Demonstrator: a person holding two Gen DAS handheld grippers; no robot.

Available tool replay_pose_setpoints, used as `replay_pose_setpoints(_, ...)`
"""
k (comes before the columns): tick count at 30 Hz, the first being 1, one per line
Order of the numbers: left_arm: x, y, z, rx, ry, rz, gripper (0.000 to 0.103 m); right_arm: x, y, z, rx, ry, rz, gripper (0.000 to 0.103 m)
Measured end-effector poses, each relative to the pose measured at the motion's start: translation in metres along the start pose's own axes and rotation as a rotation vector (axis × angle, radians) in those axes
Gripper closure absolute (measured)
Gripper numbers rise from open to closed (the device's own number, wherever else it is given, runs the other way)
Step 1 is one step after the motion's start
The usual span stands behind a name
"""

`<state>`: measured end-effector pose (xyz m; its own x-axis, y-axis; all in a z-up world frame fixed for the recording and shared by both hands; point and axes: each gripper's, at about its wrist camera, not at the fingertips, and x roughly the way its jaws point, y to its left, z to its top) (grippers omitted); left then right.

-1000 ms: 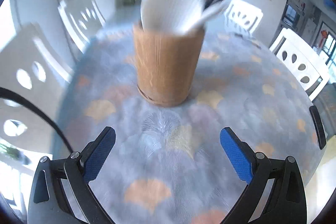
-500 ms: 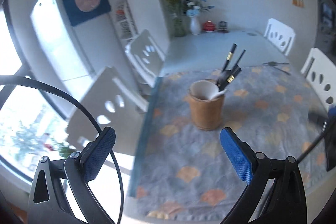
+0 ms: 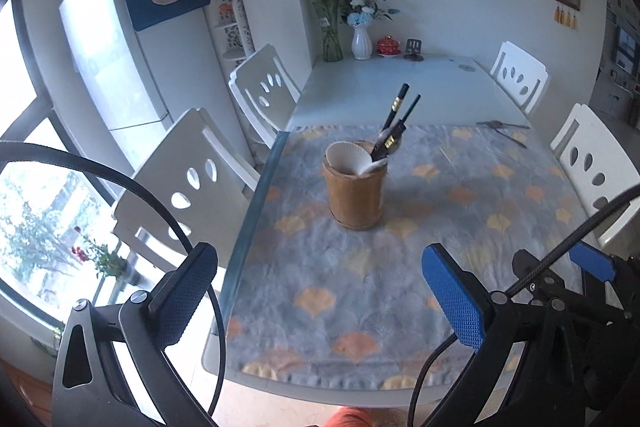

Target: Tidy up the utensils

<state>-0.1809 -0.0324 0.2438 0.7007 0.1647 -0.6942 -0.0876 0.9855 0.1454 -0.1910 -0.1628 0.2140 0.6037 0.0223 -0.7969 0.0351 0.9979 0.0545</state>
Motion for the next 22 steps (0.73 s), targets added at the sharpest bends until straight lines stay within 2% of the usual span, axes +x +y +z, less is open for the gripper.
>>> replay_pose_setpoints(3,0.007,-0.001,-0.002,-0.001,0.024,-0.008,0.000,0.002,-0.002,0.000,0.008,0.010,0.007,0.035)
replay_pose_setpoints(8,0.025,0.005,-0.005,-0.037,0.113,-0.047,0.001,0.017,0.002,0.000,-0.001,0.053,0.015,0.035)
replay_pose_setpoints(17,0.041,0.013,0.000,-0.013,0.120,-0.002,0.001,0.034,0.015,0.004,0.003,0.082,0.033,0.035)
replay_pose_setpoints(22,0.047,0.016,0.002,0.006,0.077,0.045,0.001,0.044,0.021,0.006,0.000,0.098,0.026,0.035)
